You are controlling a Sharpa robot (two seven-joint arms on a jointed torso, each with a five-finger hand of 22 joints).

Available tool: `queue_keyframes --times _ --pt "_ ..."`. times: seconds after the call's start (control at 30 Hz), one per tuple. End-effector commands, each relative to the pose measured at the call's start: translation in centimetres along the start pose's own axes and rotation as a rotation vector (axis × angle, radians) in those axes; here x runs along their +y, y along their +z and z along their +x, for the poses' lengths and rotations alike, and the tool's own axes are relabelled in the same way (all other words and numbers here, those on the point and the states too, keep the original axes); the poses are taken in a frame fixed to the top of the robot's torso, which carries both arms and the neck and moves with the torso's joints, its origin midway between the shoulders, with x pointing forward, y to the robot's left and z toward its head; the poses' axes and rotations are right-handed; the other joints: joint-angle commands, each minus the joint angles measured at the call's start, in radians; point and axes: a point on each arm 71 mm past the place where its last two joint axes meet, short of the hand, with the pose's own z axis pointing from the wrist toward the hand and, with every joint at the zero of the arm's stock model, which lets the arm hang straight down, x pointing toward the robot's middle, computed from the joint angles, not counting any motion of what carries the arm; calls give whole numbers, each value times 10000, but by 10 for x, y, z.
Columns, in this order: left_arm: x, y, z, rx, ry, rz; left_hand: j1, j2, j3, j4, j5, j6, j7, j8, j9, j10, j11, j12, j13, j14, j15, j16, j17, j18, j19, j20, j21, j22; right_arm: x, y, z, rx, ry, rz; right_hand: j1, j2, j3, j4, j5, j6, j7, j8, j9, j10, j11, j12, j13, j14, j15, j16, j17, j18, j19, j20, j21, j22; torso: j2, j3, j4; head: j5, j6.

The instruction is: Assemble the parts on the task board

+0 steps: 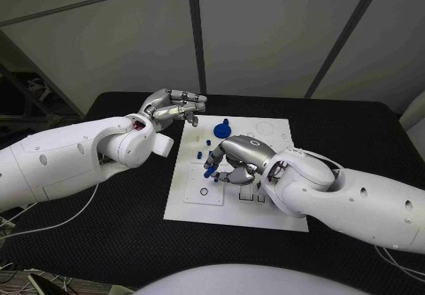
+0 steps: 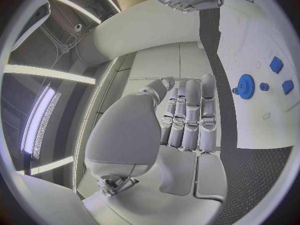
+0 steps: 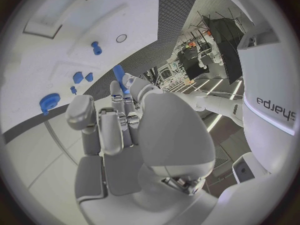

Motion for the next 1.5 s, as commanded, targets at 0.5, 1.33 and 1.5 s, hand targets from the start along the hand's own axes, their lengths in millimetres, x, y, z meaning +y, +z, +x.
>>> queue_keyframes --times 0.5,1.33,1.5 --pt "0 2 3 200 -74 23 -47 87 -71 2 -50 -38 26 -24 -1 -46 9 31 8 -3 55 -64 -9 -98 -5 63 -61 -9 3 8 20 1097 109 -281 36 59 51 -34 61 53 24 45 15 54 36 -59 18 423 -62 22 -14 -71 49 -22 38 -15 1 8 8 45 -56" --pt "0 2 3 232 -82 0 -56 92 -79 6 -51 -44 28 -23 -1 -57 11 42 11 -4 57 -65 -15 -97 -1 65 -69 -15 -3 12 32 1760 -553 211 32 69 47 -33 90 68 25 49 19 73 37 -63 23 422 -59 22 -18 -70 42 -20 34 -22 -2 -1 10 76 -126" --pt "0 1 3 228 -80 -1 -56 92 -79 6 -51 -44 28 -23 -1 -57 11 42 11 -4 57 -65 -15 -97 -1 65 -69 -15 -2 10 40 1990 -706 245 32 69 47 -33 91 68 25 49 20 74 37 -64 23 422 -59 21 -18 -70 41 -20 33 -22 -14 -1 2 79 -134"
